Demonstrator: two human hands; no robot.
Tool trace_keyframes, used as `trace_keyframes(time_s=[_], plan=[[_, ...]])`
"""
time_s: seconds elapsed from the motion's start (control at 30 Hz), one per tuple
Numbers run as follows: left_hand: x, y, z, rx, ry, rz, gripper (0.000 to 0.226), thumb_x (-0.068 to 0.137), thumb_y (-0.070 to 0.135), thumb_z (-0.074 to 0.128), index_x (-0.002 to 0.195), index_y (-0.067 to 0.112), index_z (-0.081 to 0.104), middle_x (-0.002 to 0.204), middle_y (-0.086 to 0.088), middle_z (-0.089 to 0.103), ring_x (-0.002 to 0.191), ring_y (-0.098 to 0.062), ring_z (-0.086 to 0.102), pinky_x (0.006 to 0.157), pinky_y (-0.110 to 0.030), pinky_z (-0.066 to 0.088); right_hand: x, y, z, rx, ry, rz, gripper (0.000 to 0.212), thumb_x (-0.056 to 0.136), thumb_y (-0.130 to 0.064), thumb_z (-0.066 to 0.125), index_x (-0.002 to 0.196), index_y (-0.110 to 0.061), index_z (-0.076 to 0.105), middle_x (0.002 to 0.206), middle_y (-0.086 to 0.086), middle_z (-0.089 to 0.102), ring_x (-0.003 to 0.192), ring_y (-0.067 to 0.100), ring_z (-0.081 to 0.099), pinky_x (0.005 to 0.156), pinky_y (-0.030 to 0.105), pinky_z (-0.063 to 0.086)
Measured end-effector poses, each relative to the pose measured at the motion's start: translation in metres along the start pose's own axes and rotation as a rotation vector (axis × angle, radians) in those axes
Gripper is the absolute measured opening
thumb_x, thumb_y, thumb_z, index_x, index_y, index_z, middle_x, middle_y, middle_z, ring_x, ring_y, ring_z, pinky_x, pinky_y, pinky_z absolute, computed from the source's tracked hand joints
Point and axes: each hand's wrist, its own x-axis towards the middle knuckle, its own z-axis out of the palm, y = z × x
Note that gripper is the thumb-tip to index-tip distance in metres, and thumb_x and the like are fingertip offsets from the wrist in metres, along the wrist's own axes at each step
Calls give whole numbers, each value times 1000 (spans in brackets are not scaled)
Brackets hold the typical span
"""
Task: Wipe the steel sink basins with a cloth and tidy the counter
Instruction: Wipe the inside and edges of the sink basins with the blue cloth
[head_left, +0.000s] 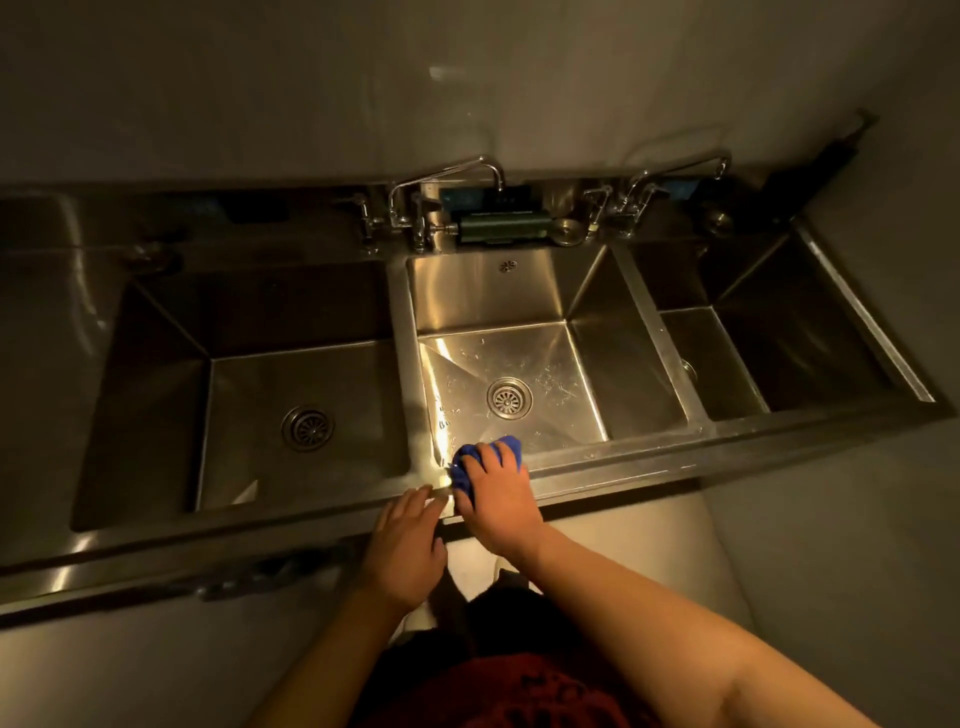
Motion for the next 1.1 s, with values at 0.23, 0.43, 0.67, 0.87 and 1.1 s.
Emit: trace_keyframes(time_s=[0.23,0.43,0.67,0.87,1.1], plan=[[-8,-2,-6,-95,129,-96,58,98,21,50,155,28,42,162,3,37,150,-18,31,125,-38,24,17,-3,7,-98,-49,-195,44,98,-48,42,133,-23,52,132,0,52,120,27,45,98,42,43],[21,42,8,-164,329,65,45,79,4,58,122,1,72,126,-17,68,117,-37,64,104,-50,50,15,73,-13,-88,-4,-161,27,95,-33,46,117,-24,59,114,-1,55,105,25,50,88,38,40],[80,136,36,-143,265,115,46,82,-5,70,127,6,70,132,-14,66,126,-34,60,113,-49,45,10,231,-66,-109,-128,36,41,71,-10,67,110,-22,59,118,-2,52,111,26,46,80,35,31],[115,177,52,-65,139,87,44,97,16,58,141,19,58,139,-3,57,130,-23,50,112,-38,41,5,320,-86,-103,-124,2,40,67,-5,66,103,-22,56,106,-5,48,100,23,44,76,31,28],[136,222,68,-23,66,-14,53,99,24,55,151,24,45,153,4,47,143,-18,39,123,-43,20,-1,352,-81,56,6,-210,37,86,-12,60,116,-35,62,106,-12,51,98,13,42,76,25,23]])
